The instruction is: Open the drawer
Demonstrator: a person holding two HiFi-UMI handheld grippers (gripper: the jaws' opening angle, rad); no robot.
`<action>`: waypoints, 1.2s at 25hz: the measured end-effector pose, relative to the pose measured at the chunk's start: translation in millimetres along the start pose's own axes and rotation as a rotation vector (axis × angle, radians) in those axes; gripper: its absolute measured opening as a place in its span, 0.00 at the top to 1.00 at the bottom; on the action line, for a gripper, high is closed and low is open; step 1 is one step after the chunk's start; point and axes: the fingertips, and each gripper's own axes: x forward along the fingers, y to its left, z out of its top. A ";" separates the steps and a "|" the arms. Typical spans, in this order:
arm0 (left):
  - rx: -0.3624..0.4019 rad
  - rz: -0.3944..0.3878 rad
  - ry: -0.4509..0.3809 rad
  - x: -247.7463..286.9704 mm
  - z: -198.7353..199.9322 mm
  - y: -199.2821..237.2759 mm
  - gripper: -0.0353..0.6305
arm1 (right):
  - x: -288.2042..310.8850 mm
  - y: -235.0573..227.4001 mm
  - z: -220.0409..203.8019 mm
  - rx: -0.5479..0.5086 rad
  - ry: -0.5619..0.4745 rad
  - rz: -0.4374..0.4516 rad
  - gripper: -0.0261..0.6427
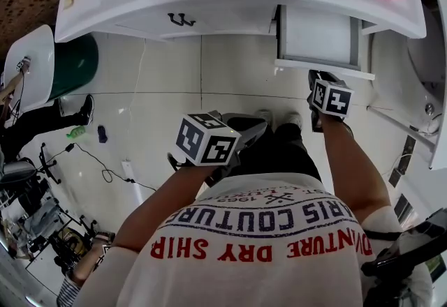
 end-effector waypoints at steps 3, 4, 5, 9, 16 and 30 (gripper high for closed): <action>0.001 0.000 -0.001 -1.6 -1.5 -0.8 0.95 | -4.3 -0.7 -5.8 -0.002 -0.001 -0.001 0.77; 0.002 0.000 -0.001 -1.8 -2.1 -0.7 0.95 | -4.3 -1.2 -6.1 -0.001 0.000 -0.001 0.77; 0.003 0.000 -0.002 -2.1 -2.8 -0.5 0.95 | -3.8 -1.6 -6.0 0.000 0.004 -0.001 0.77; 0.001 0.003 -0.008 -5.9 -5.3 0.2 0.95 | -2.8 -0.2 -5.6 -0.008 0.030 0.008 0.76; 0.009 0.009 -0.024 -12.8 -5.8 1.9 0.95 | -13.6 4.9 -3.2 -0.014 0.083 0.072 0.71; 0.111 -0.006 -0.084 -46.2 6.0 -24.2 0.95 | -159.7 79.2 -10.4 -0.114 0.056 0.246 0.94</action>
